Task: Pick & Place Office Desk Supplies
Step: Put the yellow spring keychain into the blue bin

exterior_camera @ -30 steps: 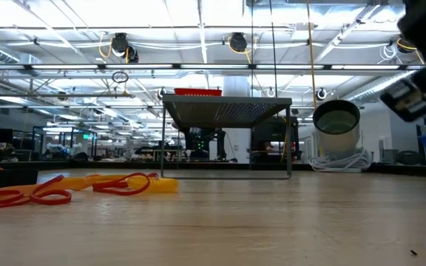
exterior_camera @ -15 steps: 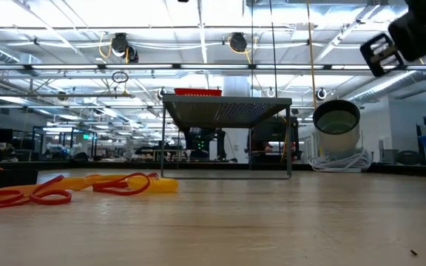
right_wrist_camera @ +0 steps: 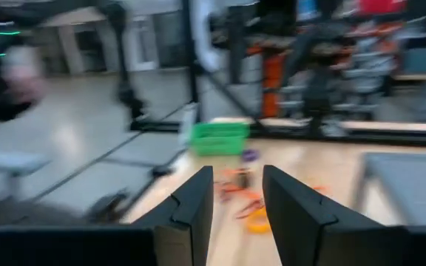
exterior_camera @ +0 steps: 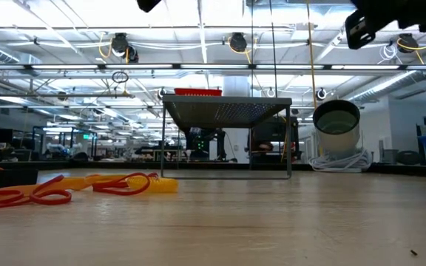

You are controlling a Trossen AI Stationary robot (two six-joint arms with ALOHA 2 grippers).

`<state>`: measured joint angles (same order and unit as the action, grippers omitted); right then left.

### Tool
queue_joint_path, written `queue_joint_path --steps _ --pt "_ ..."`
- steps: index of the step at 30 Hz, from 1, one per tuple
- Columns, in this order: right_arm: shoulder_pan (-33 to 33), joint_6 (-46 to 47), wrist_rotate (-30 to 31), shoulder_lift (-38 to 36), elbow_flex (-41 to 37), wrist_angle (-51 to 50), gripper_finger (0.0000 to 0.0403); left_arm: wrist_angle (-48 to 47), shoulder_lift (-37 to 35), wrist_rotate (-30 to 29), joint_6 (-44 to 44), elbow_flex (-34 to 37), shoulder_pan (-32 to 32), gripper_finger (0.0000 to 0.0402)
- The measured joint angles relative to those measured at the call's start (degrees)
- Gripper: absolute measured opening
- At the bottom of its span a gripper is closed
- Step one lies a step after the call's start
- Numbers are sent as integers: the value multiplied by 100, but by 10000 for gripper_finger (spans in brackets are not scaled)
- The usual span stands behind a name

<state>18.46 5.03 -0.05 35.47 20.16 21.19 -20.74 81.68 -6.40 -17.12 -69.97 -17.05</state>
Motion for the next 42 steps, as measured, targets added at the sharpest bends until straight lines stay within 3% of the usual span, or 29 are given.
queue_joint_path --steps 6,10,28,37,42 --pt "0 -32 1461 166 0 395 110 -214 3 -265 440 -90 -69 239" --pt "0 -28 1892 237 0 540 113 -486 109 -124 644 -96 -56 239" --pt "-2 -17 1964 505 -7 791 110 -1396 907 -115 1659 -167 140 239" --pt "-2 26 1968 559 -9 773 110 -2964 2280 -176 2641 -1807 84 239" --pt "0 44 1954 561 -9 770 111 -3199 2859 638 3019 -2159 103 239"
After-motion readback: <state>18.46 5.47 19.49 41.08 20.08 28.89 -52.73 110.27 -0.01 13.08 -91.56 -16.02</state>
